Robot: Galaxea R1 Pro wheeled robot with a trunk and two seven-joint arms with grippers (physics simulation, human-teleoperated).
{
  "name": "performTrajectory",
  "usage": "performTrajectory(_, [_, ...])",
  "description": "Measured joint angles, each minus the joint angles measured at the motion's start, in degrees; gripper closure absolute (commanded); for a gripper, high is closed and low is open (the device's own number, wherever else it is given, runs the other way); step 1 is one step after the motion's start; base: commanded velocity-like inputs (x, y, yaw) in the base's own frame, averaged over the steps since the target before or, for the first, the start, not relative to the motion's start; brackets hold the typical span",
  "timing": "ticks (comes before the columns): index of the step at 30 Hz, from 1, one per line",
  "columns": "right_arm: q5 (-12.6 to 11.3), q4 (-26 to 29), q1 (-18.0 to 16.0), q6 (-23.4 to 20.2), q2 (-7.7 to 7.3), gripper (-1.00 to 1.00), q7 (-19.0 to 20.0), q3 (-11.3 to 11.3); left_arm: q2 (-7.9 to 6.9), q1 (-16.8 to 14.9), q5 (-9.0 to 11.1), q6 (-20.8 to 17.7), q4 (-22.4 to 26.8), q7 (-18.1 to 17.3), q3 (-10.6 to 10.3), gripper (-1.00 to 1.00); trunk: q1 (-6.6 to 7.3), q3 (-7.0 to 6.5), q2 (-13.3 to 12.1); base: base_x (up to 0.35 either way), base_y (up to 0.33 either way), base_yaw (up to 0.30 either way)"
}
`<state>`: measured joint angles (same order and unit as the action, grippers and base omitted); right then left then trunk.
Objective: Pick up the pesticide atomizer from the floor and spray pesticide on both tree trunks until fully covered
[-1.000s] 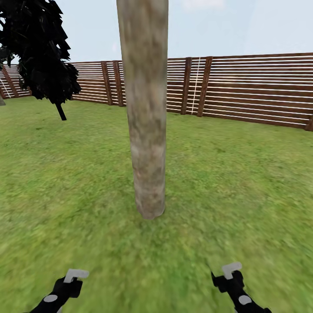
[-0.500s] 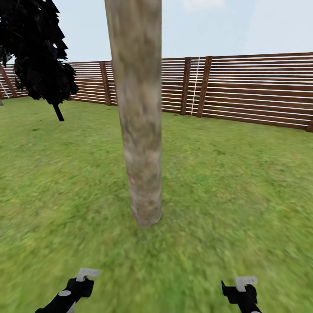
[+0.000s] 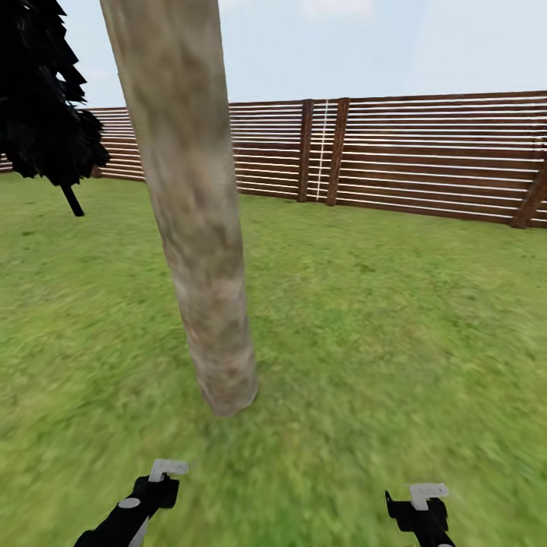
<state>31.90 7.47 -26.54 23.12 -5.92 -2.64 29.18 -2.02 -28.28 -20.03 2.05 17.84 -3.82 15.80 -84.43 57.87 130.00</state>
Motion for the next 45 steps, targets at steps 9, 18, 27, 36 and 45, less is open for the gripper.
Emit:
performTrajectory(9, [0.0, 0.04, 0.0, 0.0, -0.32, -1.0, -0.06, 0.01, 4.97, -0.13, 0.01, -16.59, 21.72, -3.66, -0.68, 1.0, 0.0, -0.01, 0.0, -0.007, -0.006, -0.121])
performTrajectory(18, [0.0, 0.07, 0.0, 0.0, -0.6, -1.0, -0.04, 0.0, 4.94, -0.11, -0.34, -29.55, 30.29, -11.73, -2.52, 1.0, 0.0, 0.0, 0.0, -0.161, 0.031, 0.0])
performTrajectory(27, [-0.05, 0.0, 0.0, -0.09, -0.48, -1.0, 0.36, 0.0, 2.97, -3.79, -0.3, -40.68, 35.29, -11.74, -5.28, 1.0, 0.0, 0.0, 0.0, -0.037, 0.006, -0.02])
performTrajectory(36, [-0.08, 0.02, 0.0, -0.16, -0.48, -1.0, 0.11, 0.0, 2.46, -7.88, -0.73, -44.0, 34.66, -11.85, -5.17, 1.0, 0.0, 0.0, 0.0, 0.0, 0.0, -0.132])
performTrajectory(45, [-0.09, -0.05, 0.0, -0.09, -0.34, -1.0, 0.0, 0.0, 5.96, -9.8, -0.29, -48.84, 35.8, -11.76, -8.11, 1.0, 0.0, -0.01, 0.0, -0.028, 0.0, 0.0])
